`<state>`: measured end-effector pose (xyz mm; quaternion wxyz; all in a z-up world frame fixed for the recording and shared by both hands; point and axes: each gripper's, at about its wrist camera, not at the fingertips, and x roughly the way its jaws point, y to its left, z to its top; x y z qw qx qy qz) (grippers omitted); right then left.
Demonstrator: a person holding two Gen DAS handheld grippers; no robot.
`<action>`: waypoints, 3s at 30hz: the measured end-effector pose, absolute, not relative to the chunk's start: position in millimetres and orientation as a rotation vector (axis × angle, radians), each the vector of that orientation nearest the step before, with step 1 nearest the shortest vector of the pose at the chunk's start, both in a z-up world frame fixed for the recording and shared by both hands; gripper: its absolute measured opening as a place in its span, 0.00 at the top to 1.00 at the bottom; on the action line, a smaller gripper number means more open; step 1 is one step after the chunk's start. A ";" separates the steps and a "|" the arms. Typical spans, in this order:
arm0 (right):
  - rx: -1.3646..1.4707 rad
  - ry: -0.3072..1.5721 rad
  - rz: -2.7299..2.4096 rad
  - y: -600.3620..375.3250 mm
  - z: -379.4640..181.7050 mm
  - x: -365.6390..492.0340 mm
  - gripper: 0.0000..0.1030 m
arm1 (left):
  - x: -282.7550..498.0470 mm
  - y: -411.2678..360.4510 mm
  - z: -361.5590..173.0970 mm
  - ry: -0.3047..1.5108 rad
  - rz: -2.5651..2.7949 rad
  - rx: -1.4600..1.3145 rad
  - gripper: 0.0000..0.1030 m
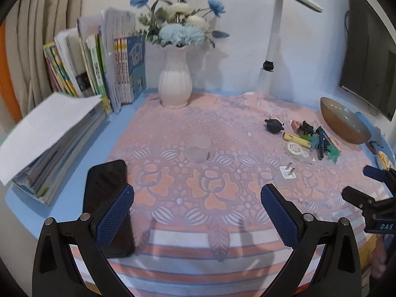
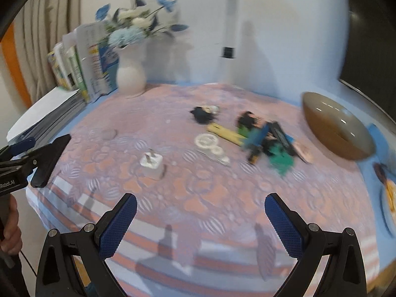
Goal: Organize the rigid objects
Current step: 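Move both tools toward the cluster of small items on the table, then grasp the white charger plug with the right tool while the left tool grasps the clear plastic cup, then carry the plug and cup over the brown bowl and open both tools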
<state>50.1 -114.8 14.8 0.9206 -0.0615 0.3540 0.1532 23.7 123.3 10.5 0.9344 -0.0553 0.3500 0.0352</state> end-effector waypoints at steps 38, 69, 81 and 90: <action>0.004 0.827 0.361 -105.1 -6.8 128.8 0.70 | 134.6 83.4 13.8 0.701 -0.122 -0.154 0.66; 0.177 0.874 -0.106 -402.0 23.6 236.2 0.57 | 294.6 -256.7 43.6 0.843 -0.527 -0.063 0.28; 0.192 0.690 0.008 -371.7 84.1 158.3 0.39 | 208.5 -132.5 101.8 0.657 -0.403 -0.155 0.20; 0.154 0.759 0.236 -271.7 21.7 139.6 0.20 | 156.3 -12.6 28.3 0.741 -0.016 -0.040 0.02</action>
